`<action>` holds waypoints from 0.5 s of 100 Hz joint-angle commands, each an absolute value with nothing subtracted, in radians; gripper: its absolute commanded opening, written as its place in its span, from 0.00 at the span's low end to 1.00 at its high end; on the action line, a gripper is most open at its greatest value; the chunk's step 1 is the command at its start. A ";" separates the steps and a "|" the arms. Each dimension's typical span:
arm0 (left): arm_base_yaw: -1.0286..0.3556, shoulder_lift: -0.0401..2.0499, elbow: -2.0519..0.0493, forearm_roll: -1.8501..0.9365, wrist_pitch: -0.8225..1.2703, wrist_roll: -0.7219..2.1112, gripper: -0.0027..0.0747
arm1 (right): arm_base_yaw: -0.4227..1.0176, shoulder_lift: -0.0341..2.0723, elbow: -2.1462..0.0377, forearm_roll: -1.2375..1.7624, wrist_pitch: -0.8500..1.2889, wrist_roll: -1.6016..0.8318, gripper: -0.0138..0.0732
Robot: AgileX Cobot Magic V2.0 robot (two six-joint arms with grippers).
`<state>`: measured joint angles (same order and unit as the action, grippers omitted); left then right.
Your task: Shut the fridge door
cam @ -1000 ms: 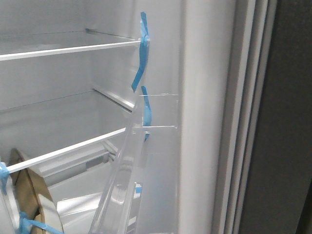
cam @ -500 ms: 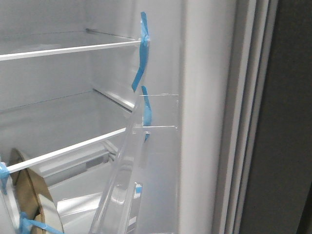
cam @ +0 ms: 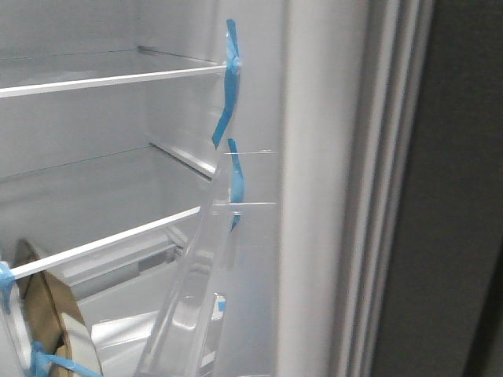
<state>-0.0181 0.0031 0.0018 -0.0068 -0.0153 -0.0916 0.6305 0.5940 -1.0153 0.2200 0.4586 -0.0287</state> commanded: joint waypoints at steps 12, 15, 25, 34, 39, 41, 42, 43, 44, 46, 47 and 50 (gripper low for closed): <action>-0.023 0.022 0.030 -0.008 -0.092 -0.095 0.01 | 0.660 0.668 -1.049 0.230 0.330 -0.039 0.07; -0.023 0.022 0.030 -0.008 -0.092 -0.095 0.01 | 0.669 0.677 -1.049 0.230 0.318 -0.039 0.07; -0.023 0.022 0.030 -0.008 -0.092 -0.095 0.01 | 0.696 0.713 -1.053 0.230 0.288 -0.039 0.07; -0.023 0.022 0.030 -0.008 -0.092 -0.095 0.01 | 0.709 0.760 -1.082 0.226 0.288 -0.041 0.07; -0.023 0.022 0.030 -0.008 -0.092 -0.095 0.01 | 0.712 0.789 -1.100 0.224 0.288 -0.041 0.07; -0.023 0.022 0.030 -0.008 -0.092 -0.095 0.01 | 0.712 0.802 -1.109 0.224 0.288 -0.041 0.07; -0.023 0.022 0.030 -0.008 -0.092 -0.095 0.01 | 0.712 0.807 -1.115 0.224 0.288 -0.041 0.07; -0.023 0.022 0.030 -0.008 -0.092 -0.095 0.01 | 0.712 0.816 -1.118 0.224 0.288 -0.041 0.07; -0.023 0.022 0.030 -0.008 -0.092 -0.095 0.01 | 0.712 0.820 -1.121 0.224 0.288 -0.041 0.07; -0.023 0.022 0.030 -0.008 -0.092 -0.095 0.01 | 0.712 0.833 -1.131 0.224 0.288 -0.041 0.07; -0.023 0.022 0.030 -0.008 -0.092 -0.095 0.01 | 0.712 0.838 -1.137 0.224 0.288 -0.041 0.07; -0.023 0.022 0.030 -0.008 -0.092 -0.095 0.01 | 0.712 0.861 -1.150 0.224 0.288 -0.041 0.07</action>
